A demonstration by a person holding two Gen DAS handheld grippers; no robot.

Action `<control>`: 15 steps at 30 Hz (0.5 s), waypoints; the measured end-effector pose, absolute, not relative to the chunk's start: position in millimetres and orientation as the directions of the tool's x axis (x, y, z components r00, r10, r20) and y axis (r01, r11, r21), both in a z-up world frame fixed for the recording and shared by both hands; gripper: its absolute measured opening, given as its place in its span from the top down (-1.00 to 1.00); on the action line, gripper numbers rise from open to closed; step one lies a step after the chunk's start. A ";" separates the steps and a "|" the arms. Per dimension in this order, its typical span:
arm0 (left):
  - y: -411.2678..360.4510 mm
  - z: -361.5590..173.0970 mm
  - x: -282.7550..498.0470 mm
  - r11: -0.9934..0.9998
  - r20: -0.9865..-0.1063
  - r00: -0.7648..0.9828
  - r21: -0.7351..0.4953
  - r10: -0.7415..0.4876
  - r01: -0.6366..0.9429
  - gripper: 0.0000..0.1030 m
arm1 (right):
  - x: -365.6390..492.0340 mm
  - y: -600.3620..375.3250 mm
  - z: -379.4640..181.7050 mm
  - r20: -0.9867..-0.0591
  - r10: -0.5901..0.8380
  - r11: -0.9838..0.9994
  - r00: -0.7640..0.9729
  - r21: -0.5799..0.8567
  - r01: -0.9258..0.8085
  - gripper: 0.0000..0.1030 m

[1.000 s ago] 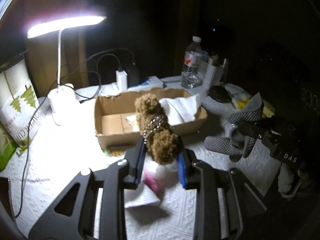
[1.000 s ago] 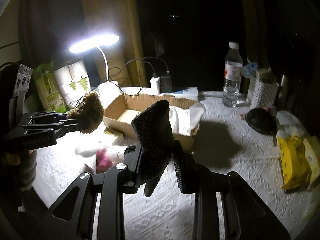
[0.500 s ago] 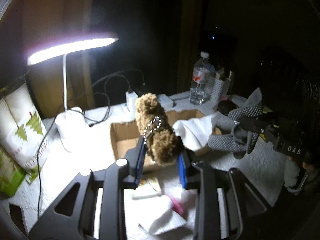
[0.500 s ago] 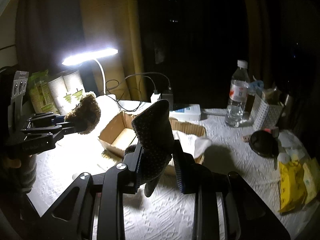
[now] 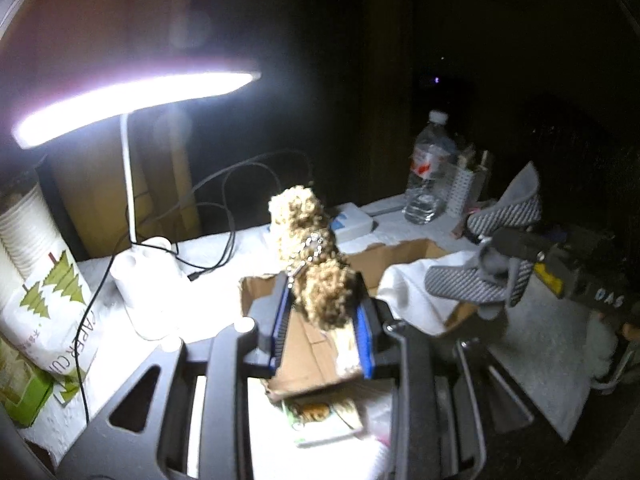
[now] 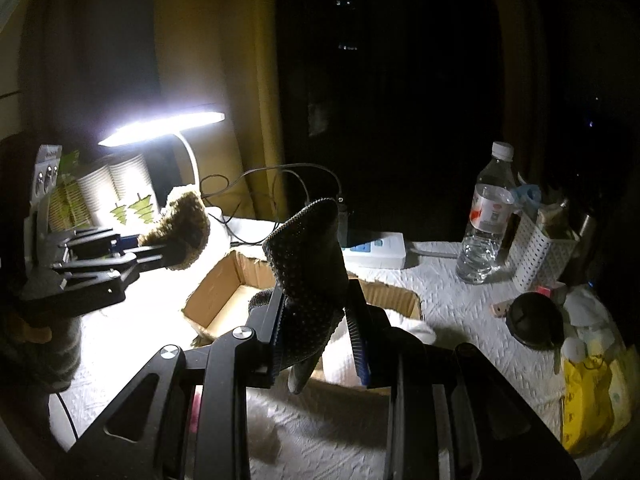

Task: Organize soft objects
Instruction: 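Carry the plush into the box with the left tool while the right tool places the glove inside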

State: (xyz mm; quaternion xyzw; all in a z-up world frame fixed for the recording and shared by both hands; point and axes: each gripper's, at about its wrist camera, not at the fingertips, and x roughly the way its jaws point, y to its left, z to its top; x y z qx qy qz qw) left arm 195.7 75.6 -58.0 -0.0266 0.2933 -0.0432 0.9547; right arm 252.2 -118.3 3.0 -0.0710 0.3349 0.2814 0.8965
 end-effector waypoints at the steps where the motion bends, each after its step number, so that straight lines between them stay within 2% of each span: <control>1: 75.4 -62.5 200.5 0.995 -0.566 0.819 -0.076 -0.096 0.064 0.43 | 256.6 -117.0 1.0 -0.641 0.450 0.836 0.622 0.057 -0.546 0.42; 15: 83.8 -125.9 262.3 0.996 -0.686 0.725 -0.090 -0.054 -0.010 0.43 | 310.5 -107.8 -51.0 -0.735 0.338 0.883 0.587 0.032 -0.468 0.42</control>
